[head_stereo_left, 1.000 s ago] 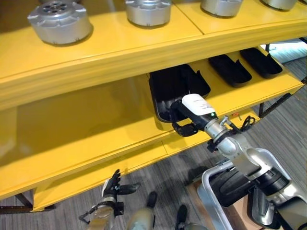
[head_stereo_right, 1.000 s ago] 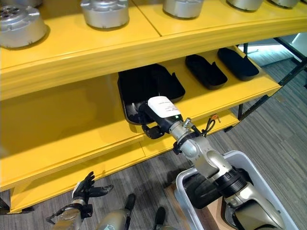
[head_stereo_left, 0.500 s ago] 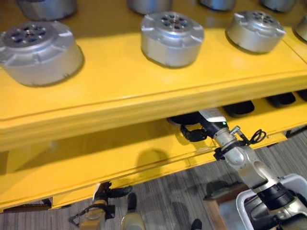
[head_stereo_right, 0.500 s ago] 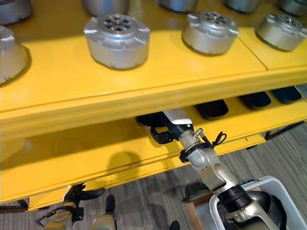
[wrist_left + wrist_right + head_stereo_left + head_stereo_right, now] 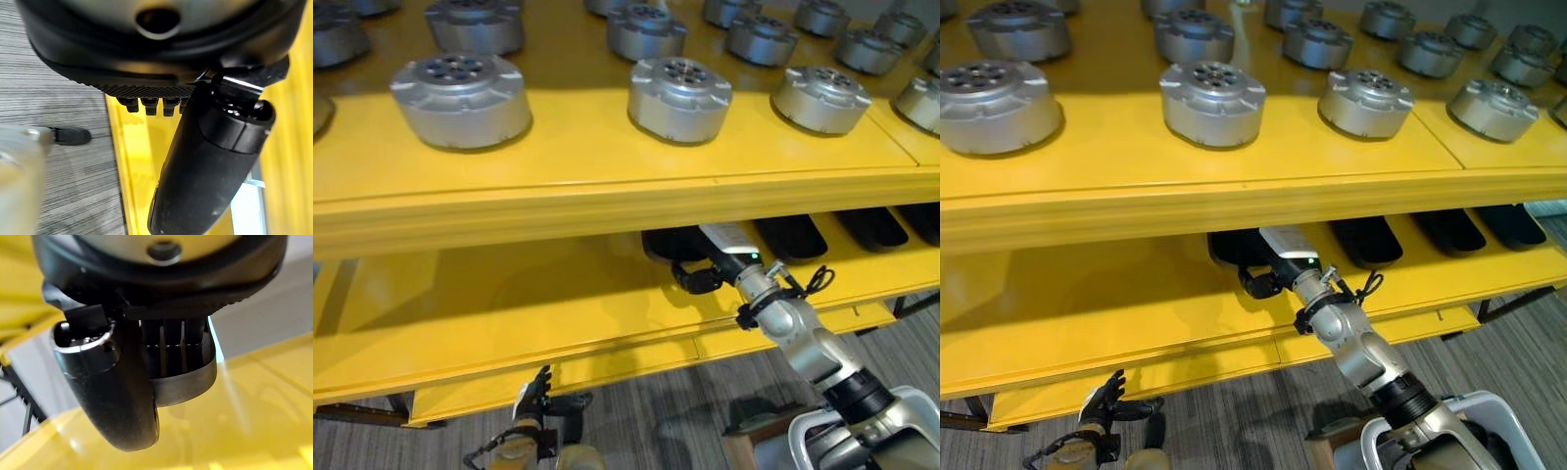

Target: Move parts from the plastic box to the shelf.

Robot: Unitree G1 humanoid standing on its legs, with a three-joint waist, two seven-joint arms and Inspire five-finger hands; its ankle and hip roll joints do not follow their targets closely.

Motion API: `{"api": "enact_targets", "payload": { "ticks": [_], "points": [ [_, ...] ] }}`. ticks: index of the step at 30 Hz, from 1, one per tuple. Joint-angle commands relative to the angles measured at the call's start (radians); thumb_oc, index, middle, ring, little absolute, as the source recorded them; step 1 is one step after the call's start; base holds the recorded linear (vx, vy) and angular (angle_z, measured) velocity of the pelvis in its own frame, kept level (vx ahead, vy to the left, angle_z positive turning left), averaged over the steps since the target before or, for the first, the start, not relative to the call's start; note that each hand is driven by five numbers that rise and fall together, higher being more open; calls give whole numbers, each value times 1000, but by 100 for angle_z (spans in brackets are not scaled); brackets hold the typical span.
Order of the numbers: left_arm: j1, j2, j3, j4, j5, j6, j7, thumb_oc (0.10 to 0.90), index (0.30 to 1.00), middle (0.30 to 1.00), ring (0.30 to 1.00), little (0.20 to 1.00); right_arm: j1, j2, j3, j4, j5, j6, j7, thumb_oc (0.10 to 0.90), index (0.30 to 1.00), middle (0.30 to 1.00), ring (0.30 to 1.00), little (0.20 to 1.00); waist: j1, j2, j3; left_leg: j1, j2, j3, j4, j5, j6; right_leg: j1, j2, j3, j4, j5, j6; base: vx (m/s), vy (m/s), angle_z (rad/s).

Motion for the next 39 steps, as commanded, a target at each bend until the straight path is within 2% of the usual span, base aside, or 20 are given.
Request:
{"api": "enact_targets", "payload": {
  "ticks": [1, 4, 6, 7, 10, 12, 13, 16, 19, 25, 31, 33, 39],
  "points": [
    [-56, 43, -14, -42, -1, -70, 9, 900, 1000, 1000, 1000, 1000, -225, 12, -23, 16, 22, -38, -60, 400, 300, 300, 300, 300, 24, 7, -26, -11, -11, -1, 10, -14, 40, -11, 60, 5, 65, 25, -79, -40, -43, 16],
    [-65, 55, -20, -50, -7, -74, 11, 900, 1000, 1000, 1000, 1000, -249, 30, -3, 62, 32, -36, -59, 400, 300, 300, 300, 300, 32, 15, 8, -55, 0, -23, 72, -18, 37, -39, 62, 3, 121, -12, -94, -162, -85, 13],
    [-83, 73, -32, -64, -23, -81, 19, 900, 1000, 1000, 1000, 1000, -284, 36, 16, 93, 42, -32, -63, 400, 300, 300, 300, 300, 43, 26, 65, -129, 14, -48, 158, -23, 30, -90, 59, -1, 194, -44, -109, -334, -120, 19],
    [-108, 95, -49, -72, -41, -91, 24, 900, 1000, 1000, 1000, 1000, -346, 20, 46, 143, 49, -31, -55, 400, 300, 300, 300, 300, 48, 58, 115, -232, 24, -103, 263, -33, 18, -176, 59, -12, 318, -94, -130, -351, -139, 42],
    [-111, 96, -50, -69, -43, -93, 24, 900, 1000, 1000, 1000, 1000, -359, 15, 52, 160, 57, -32, -54, 400, 300, 300, 300, 300, 43, 65, 114, -258, 27, -116, 282, -37, 14, -196, 63, -21, 343, -111, -134, -107, -52, 39],
    [-111, 101, -56, -70, -49, -95, 22, 900, 1000, 1000, 1000, 1000, -392, -4, 59, 189, 59, -26, -49, 400, 300, 300, 300, 300, 46, 77, 129, -288, 31, -125, 319, -38, 4, -224, 64, -32, 398, -134, -142, -109, -71, 6],
    [-113, 107, -67, -71, -61, -96, 22, 900, 1000, 1000, 1000, 1000, -458, -24, 76, 246, 69, -19, -58, 400, 300, 300, 300, 300, 49, 88, 147, -340, 40, -143, 371, -48, -3, -276, 66, -31, 481, -173, -152, -126, -73, 7],
    [-117, 113, -72, -68, -69, -100, 23, 900, 1000, 1000, 1000, 1000, -494, -35, 84, 272, 78, -15, -66, 400, 300, 300, 300, 300, 49, 92, 155, -364, 45, -146, 389, -51, -3, -310, 64, -27, 515, -183, -156, -89, -37, 16],
    [-123, 125, -81, -64, -82, -102, 23, 900, 1000, 1000, 1000, 1000, -584, -87, 104, 315, 81, -8, -82, 400, 300, 300, 300, 300, 53, 94, 171, -388, 50, -149, 404, -55, -5, -336, 62, -31, 553, -204, -165, -51, -39, 6],
    [-132, 138, -79, -76, -96, -107, 28, 900, 1000, 1000, 1000, 1000, -653, -152, 112, 317, 84, -7, -102, 400, 300, 300, 300, 300, 50, 95, 190, -399, 49, -155, 423, -63, -1, -359, 60, -28, 596, -220, -175, -13, -12, 2],
    [-141, 144, -78, -81, -96, -110, 31, 900, 1000, 1000, 1000, 1000, -682, -213, 125, 312, 69, -12, -97, 400, 300, 300, 300, 300, 46, 99, 200, -410, 46, -158, 444, -73, -2, -374, 56, -30, 630, -238, -182, -1, -4, 1],
    [-134, 149, -76, -89, -103, -113, 25, 900, 1000, 1000, 1000, 1000, -678, -261, 133, 312, 65, -18, -84, 400, 300, 300, 300, 300, 42, 103, 213, -410, 45, -162, 447, -71, -3, -375, 55, -34, 648, -250, -190, -12, -42, 4],
    [-130, 155, -80, -95, -103, -115, 20, 900, 1000, 1000, 1000, 1000, -666, -282, 142, 303, 54, -26, -76, 400, 300, 300, 300, 300, 42, 108, 221, -404, 46, -161, 439, -64, -4, -377, 58, -36, 653, -253, -195, -3, -10, 1]
  ]
}}
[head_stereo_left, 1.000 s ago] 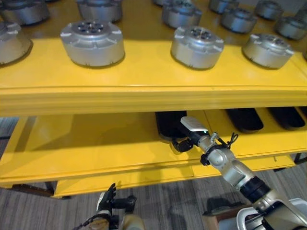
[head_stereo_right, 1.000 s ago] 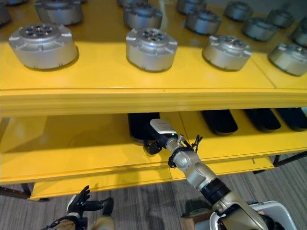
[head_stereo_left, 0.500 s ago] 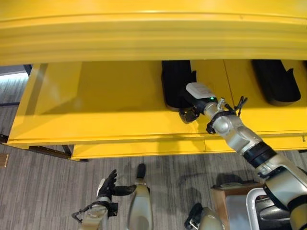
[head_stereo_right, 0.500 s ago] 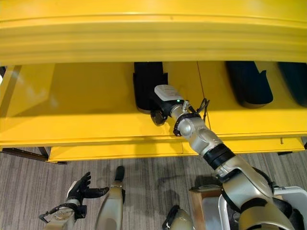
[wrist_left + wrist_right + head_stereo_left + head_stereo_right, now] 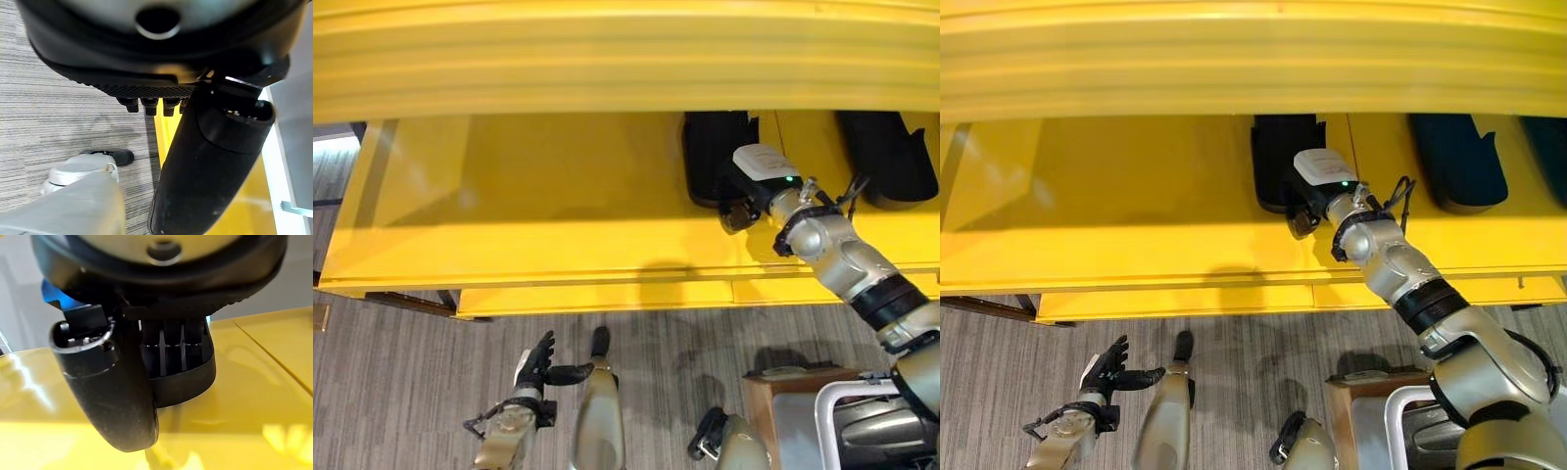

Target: Move parts from the plastic box to the shelf.

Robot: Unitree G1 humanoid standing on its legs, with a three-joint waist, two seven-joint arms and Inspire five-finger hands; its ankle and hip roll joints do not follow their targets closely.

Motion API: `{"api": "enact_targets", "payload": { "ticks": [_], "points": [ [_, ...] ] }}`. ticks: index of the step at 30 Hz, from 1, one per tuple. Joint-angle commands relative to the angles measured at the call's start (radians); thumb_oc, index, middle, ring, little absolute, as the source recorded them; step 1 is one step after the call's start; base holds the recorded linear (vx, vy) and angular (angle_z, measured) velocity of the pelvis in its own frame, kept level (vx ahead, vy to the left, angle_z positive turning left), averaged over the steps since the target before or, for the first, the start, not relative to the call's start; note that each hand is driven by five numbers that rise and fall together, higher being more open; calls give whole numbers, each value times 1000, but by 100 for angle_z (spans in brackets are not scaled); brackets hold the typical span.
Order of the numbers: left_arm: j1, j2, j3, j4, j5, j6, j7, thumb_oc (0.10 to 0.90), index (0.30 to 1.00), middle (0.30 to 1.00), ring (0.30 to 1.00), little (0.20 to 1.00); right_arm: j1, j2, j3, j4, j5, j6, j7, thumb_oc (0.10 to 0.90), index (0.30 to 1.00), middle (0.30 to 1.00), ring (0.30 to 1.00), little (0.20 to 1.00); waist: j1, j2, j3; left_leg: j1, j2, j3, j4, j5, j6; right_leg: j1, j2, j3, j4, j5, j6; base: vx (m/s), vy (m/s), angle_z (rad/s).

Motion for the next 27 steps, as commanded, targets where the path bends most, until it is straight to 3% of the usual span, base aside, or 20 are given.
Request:
{"api": "enact_targets", "payload": {
  "ticks": [1, 19, 27],
  "points": [
    [-13, 72, -9, -81, -44, -65, 17, 900, 1000, 1000, 1000, 1000, -170, -49, -32, -54, -25, -47, -73, 400, 300, 300, 300, 300, 10, -20, -3, -45, -9, 2, 147, -68, 7, 59, 91, -9, -72, 98, -101, 0, 0, 0],
    [-44, 68, -17, -61, -57, -61, 28, 900, 1000, 1000, 1000, 1000, -214, 44, 44, -131, -42, -65, -31, 400, 300, 300, 300, 300, 8, -18, 15, -35, -11, -5, 153, -71, 17, 64, 90, -10, -60, 91, -109, -1, -1, 0],
    [-50, 69, -17, -57, -62, -63, 33, 900, 1000, 1000, 1000, 1000, -217, 73, 23, -105, -26, -55, -50, 400, 300, 300, 300, 300, 12, -18, 17, -32, -13, -3, 140, -64, 16, 69, 92, -16, -68, 97, -111, 0, 0, 0]
  ]
}}
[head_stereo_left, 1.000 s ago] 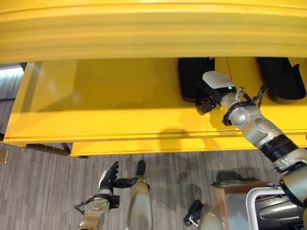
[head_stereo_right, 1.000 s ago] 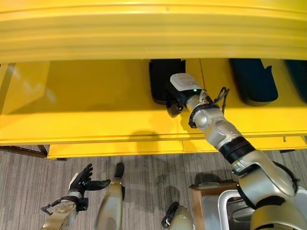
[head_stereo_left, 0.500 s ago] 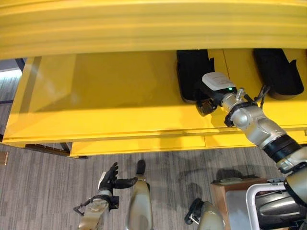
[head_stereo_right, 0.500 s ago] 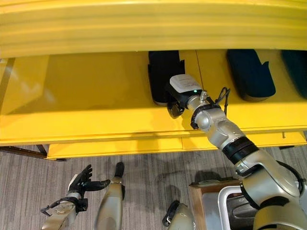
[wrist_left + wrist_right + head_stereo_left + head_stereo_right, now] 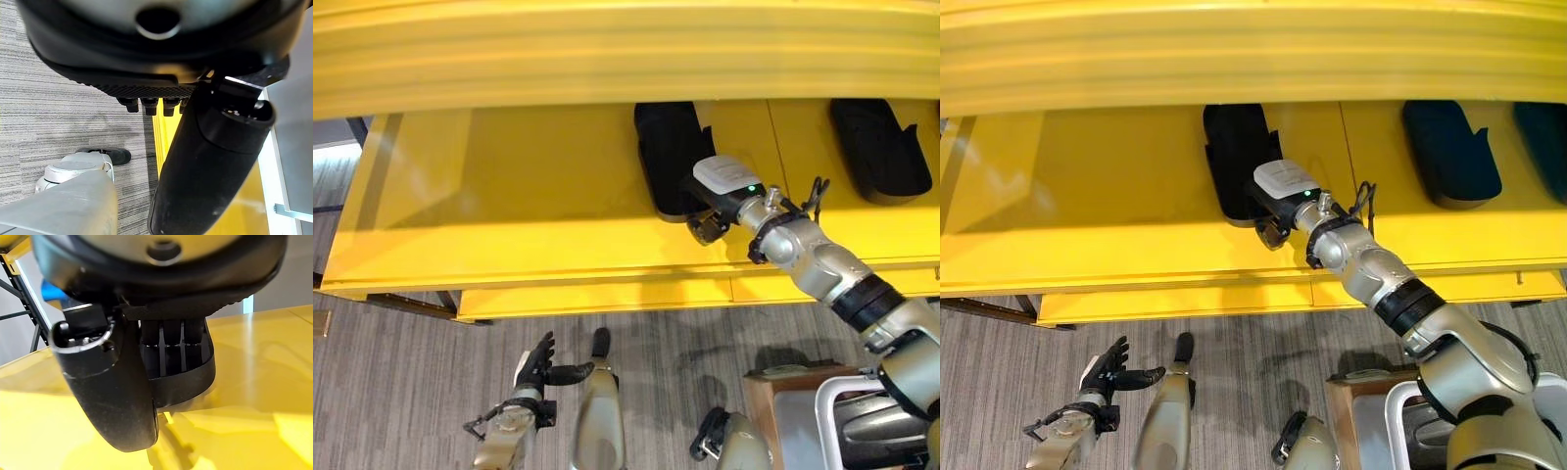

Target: Move parts from the plastic box to the shelf.

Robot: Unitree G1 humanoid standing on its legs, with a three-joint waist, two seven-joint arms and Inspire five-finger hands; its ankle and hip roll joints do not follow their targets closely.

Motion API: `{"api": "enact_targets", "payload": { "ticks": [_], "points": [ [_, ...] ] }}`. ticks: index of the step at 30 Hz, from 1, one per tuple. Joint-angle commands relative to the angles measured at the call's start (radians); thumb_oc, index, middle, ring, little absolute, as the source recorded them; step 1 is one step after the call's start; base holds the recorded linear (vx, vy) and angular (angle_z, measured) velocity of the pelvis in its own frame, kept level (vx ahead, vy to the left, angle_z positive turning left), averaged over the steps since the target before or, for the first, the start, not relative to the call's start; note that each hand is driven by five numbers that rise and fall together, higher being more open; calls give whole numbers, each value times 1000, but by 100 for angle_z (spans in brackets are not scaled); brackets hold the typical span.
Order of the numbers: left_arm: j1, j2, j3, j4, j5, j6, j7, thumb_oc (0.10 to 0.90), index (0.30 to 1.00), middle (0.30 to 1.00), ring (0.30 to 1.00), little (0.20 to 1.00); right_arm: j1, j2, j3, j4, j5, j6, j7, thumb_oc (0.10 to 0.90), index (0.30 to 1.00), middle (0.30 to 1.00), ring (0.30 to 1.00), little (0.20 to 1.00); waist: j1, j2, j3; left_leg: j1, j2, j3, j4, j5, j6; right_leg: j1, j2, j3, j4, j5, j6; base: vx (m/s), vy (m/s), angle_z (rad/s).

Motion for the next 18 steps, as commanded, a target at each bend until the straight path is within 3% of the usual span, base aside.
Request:
{"api": "enact_targets", "payload": {
  "ticks": [1, 13, 14, 15, 16, 18],
  "points": [
    [-39, 67, -15, -55, -26, -64, 28, 900, 1000, 1000, 1000, 1000, -190, 1, -62, -46, 10, -16, -73, 400, 300, 300, 300, 300, 12, -24, 14, -40, -14, -4, 131, -58, 10, 74, 96, -28, -96, 106, -105, 0, 0, 0],
    [-38, 65, -13, -55, -27, -60, 27, 900, 1000, 1000, 1000, 1000, -137, 4, -139, -31, 29, 3, -111, 400, 300, 300, 300, 300, 9, -22, 26, -47, -15, 3, 140, -57, 10, 82, 91, -33, -106, 115, -102, 0, 0, 0],
    [-38, 66, -10, -54, -24, -60, 27, 900, 1000, 1000, 1000, 1000, -136, 1, -139, -37, 27, 2, -107, 592, 569, 569, 569, 569, 9, -23, 27, -49, -15, 5, 142, -58, 9, 81, 91, -35, -106, 115, -103, 0, 0, 0],
    [-38, 66, -10, -54, -24, -60, 27, 900, 1000, 1000, 1000, 1000, -136, 1, -139, -37, 27, 2, -107, 592, 569, 569, 569, 569, 9, -23, 27, -49, -15, 5, 142, -58, 9, 81, 91, -35, -106, 115, -103, 0, 0, 0],
    [-38, 66, -8, -56, -24, -59, 27, 900, 1000, 1000, 1000, 1000, -137, -4, -139, -50, 24, 1, -105, 900, 1000, 1000, 1000, 1000, 8, -24, 26, -50, -14, 6, 143, -58, 8, 80, 91, -37, -107, 116, -102, 0, 0, 0],
    [-37, 65, -8, -55, -25, -59, 27, 900, 1000, 1000, 1000, 1000, -134, -4, -144, -60, 32, 0, -105, 900, 1000, 1000, 1000, 1000, 7, -24, 25, -51, -15, 6, 142, -58, 8, 79, 91, -36, -107, 117, -101, 0, 0, 0]
  ]
}}
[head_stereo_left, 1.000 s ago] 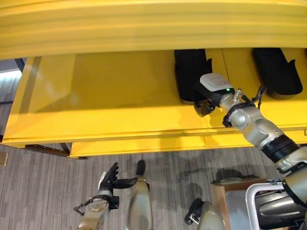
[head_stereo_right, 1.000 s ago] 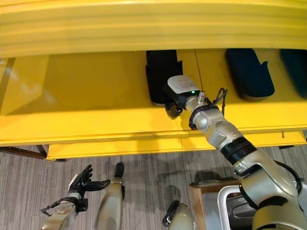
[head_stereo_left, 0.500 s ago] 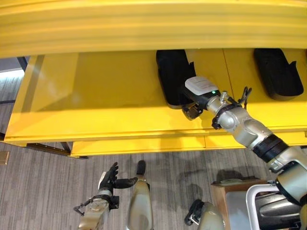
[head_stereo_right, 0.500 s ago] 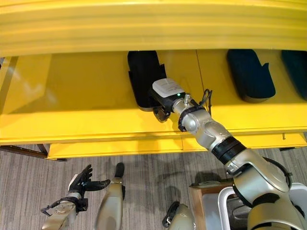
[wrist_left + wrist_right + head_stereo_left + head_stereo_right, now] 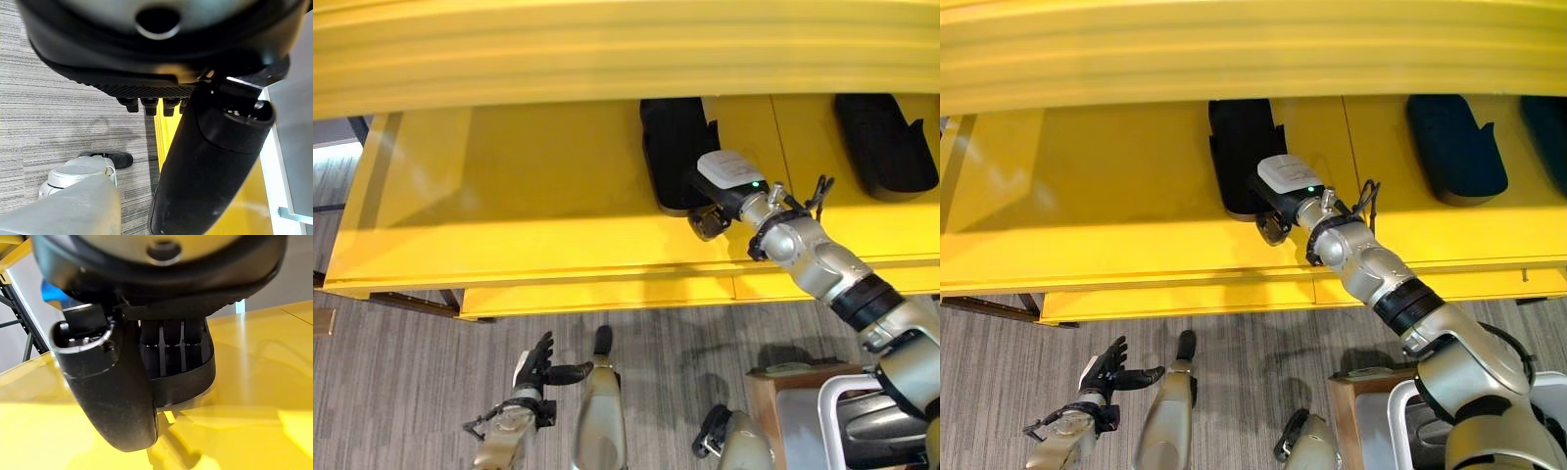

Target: Move parts from the plastic box to the shelf.

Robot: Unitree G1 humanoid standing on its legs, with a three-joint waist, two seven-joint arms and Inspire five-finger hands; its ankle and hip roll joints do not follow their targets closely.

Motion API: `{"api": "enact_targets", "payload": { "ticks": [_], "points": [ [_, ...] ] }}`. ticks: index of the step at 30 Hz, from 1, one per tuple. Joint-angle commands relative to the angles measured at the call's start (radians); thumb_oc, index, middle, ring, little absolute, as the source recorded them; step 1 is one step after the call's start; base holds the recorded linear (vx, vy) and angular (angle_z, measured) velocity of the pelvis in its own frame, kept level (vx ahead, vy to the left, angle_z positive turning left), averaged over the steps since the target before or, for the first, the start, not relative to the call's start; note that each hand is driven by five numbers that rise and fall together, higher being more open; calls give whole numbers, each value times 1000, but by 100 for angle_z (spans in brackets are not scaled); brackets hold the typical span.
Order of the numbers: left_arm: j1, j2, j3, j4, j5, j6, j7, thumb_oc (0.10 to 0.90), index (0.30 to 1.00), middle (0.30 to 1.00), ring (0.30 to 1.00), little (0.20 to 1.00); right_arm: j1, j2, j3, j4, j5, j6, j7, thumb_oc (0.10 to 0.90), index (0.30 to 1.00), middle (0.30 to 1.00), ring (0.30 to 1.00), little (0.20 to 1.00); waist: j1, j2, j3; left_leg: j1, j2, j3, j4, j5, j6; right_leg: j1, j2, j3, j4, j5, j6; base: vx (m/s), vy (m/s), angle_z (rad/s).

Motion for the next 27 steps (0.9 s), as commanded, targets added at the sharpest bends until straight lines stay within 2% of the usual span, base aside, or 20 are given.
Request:
{"api": "enact_targets", "payload": {
  "ticks": [1, 12, 19, 26, 27],
  "points": [
    [-36, 65, -5, -54, -24, -59, 19, 900, 1000, 1000, 1000, 1000, -139, -8, -116, -73, 18, -19, -83, 900, 1000, 1000, 1000, 1000, 9, -36, 13, -52, -13, 8, 143, -64, 17, 73, 91, -32, -103, 117, -101, 0, 0, 0],
    [-34, 66, 8, -58, -15, -52, 18, 900, 1000, 1000, 1000, 1000, -137, -43, -124, -175, 17, -35, -80, 900, 1000, 1000, 1000, 1000, 6, -44, 16, -51, -11, 13, 146, -65, 16, 73, 90, -27, -103, 119, -102, 0, 0, 0],
    [-27, 64, 24, -63, -9, -48, 17, 900, 1000, 1000, 1000, 1000, -136, -96, -141, -276, 8, -49, -71, 900, 1000, 1000, 1000, 1000, -2, -49, 14, -46, -4, 16, 146, -66, 14, 74, 92, -25, -102, 118, -101, 0, 0, 0],
    [-16, 59, 52, -65, 4, -37, 12, 900, 1000, 1000, 1000, 1000, -119, -170, -213, -429, -33, -65, -92, 900, 1000, 1000, 1000, 1000, -15, -55, 11, -37, 2, 20, 148, -68, 13, 76, 97, -17, -102, 115, -103, 0, 0, 0],
    [-9, 54, 64, -66, 10, -34, 16, 900, 1000, 1000, 1000, 1000, -85, -176, -264, -505, -46, -73, -104, 900, 1000, 1000, 1000, 1000, -24, -55, 8, -35, 4, 20, 149, -69, 13, 75, 100, -14, -100, 115, -103, 0, 0, 0]
  ]
}}
